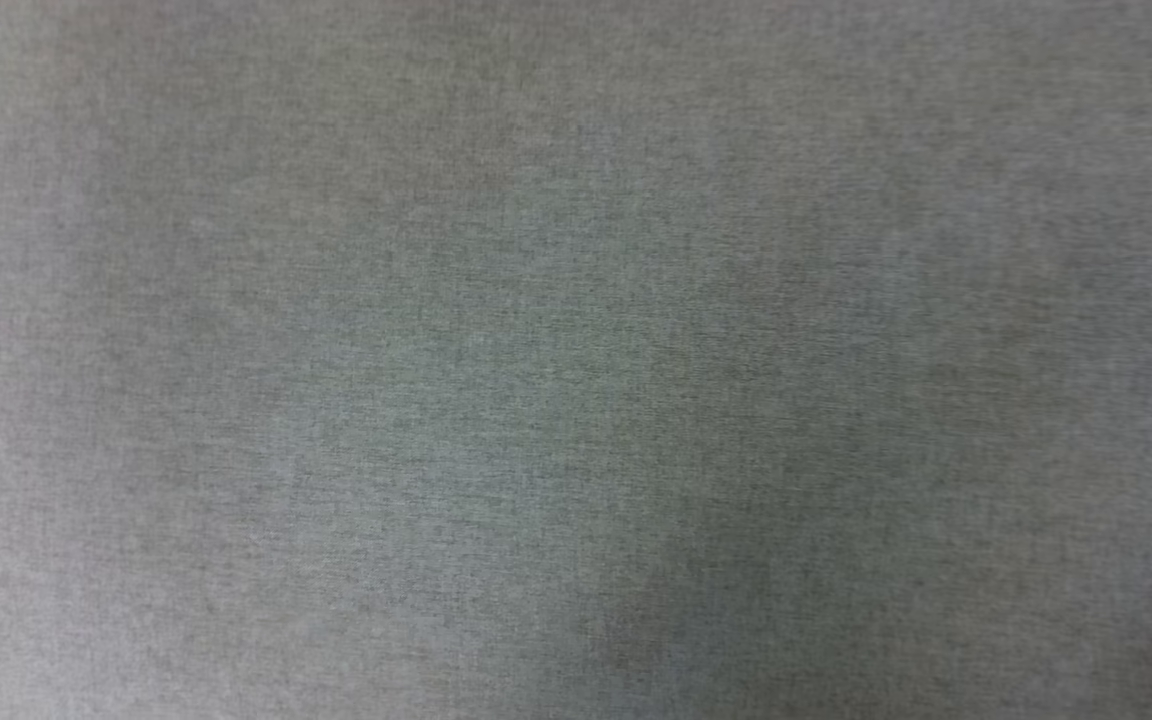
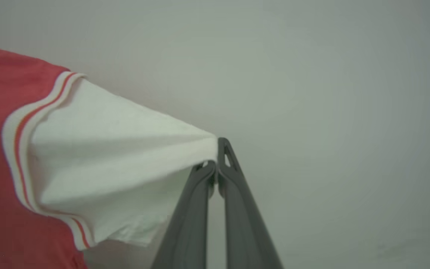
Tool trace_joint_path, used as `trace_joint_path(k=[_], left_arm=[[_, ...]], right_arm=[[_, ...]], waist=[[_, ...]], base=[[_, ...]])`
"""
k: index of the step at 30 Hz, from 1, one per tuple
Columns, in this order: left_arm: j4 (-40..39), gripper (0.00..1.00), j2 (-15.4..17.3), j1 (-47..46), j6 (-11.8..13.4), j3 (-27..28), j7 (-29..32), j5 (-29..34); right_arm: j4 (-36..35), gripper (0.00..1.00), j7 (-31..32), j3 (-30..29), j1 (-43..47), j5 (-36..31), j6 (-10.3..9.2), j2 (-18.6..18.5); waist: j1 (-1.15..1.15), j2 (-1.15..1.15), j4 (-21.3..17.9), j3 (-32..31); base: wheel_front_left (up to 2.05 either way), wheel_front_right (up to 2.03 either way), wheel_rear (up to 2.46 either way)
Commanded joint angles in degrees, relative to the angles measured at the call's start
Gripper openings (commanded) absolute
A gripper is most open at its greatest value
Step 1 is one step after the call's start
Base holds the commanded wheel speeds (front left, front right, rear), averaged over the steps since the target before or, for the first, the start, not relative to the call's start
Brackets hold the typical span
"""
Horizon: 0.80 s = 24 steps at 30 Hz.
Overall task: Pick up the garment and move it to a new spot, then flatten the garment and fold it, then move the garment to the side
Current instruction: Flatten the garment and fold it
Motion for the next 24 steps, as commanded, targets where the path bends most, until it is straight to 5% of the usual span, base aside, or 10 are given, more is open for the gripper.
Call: trace_joint_path(k=[1, 13, 24], left_arm=[[0.5, 0.00, -0.5, 1.4, -0.3, -0.5, -0.7, 0.0], [0.6, 0.00, -7.6, 27.6, -1.7, -7.6, -4.9, -0.9], [-6.9, 0.00, -7.1, 62.4, 1.8, -9.4, -4.4, -4.9]], right_arm=[[0.8, 0.00, -0.8, 0.0, 1.0, -0.4, -0.06, 0.2], [2.4, 0.00, -5.5, 4.4, 24.5, 7.2, -0.06, -2.9], [-11.1, 0.00, -0.9, 7.9, 62.8, 23.8, -0.05, -10.8]], waist=[[-0.02, 0.00, 0.5, 0.4], [-0.02, 0.00, 3.1, -8.8], [-0.02, 0.00, 3.9, -22.1]], base=[[0.00, 0.00, 0.00], [0.00, 0.00, 0.00], [0.00, 0.00, 0.00]])
